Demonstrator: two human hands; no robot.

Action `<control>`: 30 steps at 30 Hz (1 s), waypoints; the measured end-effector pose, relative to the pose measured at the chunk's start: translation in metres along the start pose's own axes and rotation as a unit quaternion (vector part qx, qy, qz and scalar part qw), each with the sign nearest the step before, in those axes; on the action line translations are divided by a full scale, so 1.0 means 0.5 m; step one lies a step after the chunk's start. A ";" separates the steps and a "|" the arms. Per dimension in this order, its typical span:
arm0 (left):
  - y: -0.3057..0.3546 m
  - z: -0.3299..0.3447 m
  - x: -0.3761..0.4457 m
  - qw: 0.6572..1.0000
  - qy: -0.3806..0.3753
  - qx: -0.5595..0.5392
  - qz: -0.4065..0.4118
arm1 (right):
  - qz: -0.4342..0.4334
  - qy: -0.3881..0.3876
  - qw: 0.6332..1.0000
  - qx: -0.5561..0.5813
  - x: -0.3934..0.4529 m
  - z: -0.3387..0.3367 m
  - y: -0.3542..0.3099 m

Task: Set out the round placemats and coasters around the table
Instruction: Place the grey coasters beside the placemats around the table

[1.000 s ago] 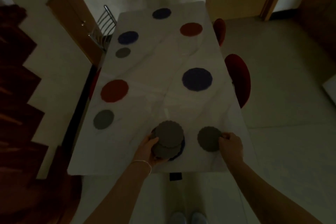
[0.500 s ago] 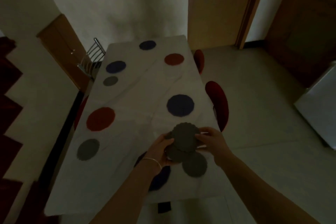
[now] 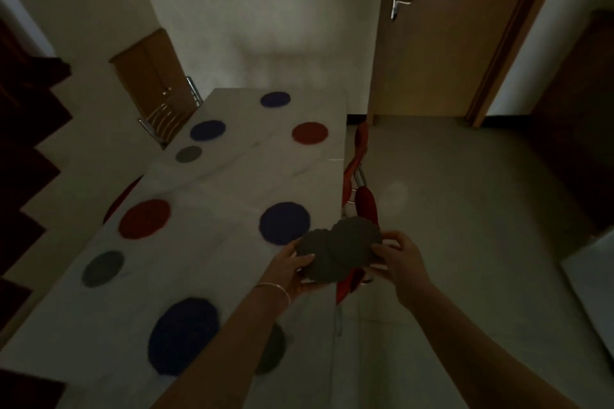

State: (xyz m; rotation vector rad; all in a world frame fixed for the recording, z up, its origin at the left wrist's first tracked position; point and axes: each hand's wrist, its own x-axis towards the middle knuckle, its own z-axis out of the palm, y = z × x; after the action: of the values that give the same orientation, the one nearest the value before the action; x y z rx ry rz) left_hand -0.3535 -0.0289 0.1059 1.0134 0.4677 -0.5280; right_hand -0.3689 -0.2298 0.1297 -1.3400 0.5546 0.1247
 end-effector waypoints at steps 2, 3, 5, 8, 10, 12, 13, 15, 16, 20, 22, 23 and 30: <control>-0.016 0.035 0.013 1.000 0.003 -0.014 0.006 | 0.003 -0.003 1.000 -0.002 0.034 -0.037 -0.026; -0.020 0.048 0.020 1.000 0.005 -0.019 0.007 | 0.007 -0.005 1.000 -0.001 0.052 -0.052 -0.039; -0.021 0.068 0.045 0.999 0.018 -0.037 0.018 | 0.012 -0.018 1.000 -0.006 0.097 -0.069 -0.064; -0.003 0.078 0.081 0.996 0.050 -0.068 0.031 | 0.015 -0.043 0.999 -0.008 0.153 -0.061 -0.091; 0.013 0.076 0.120 0.992 0.075 -0.090 0.035 | 0.024 -0.065 0.997 -0.024 0.203 -0.037 -0.108; 0.037 0.072 0.169 0.988 0.091 -0.117 0.036 | 0.025 -0.090 0.994 -0.048 0.264 -0.003 -0.132; 0.052 0.069 0.196 0.985 0.097 -0.135 0.041 | 0.022 -0.103 0.993 -0.053 0.296 0.017 -0.144; 0.086 0.064 0.251 0.976 0.113 -0.180 0.049 | 0.029 -0.121 0.991 -0.048 0.363 0.060 -0.166; 0.105 0.062 0.276 0.969 0.123 -0.210 0.049 | 0.043 -0.126 0.990 -0.049 0.397 0.082 -0.177; 0.161 0.056 0.340 0.950 0.153 -0.261 0.081 | 0.100 -0.135 0.983 -0.073 0.514 0.158 -0.217; 0.181 0.050 0.352 0.940 0.175 -0.276 0.097 | 0.113 -0.147 0.979 -0.079 0.560 0.191 -0.230; 0.189 0.045 0.355 0.935 0.187 -0.282 0.104 | 0.110 -0.152 0.978 -0.089 0.583 0.206 -0.232; 0.227 0.000 0.353 0.891 0.283 -0.319 0.158 | 0.065 -0.212 0.941 -0.255 0.722 0.300 -0.187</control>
State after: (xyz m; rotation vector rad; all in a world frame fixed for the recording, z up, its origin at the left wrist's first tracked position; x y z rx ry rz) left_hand -0.1461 -0.0151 0.0765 0.5631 0.9028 0.2375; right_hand 0.0267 -0.1922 0.0690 -1.7132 0.2444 0.6881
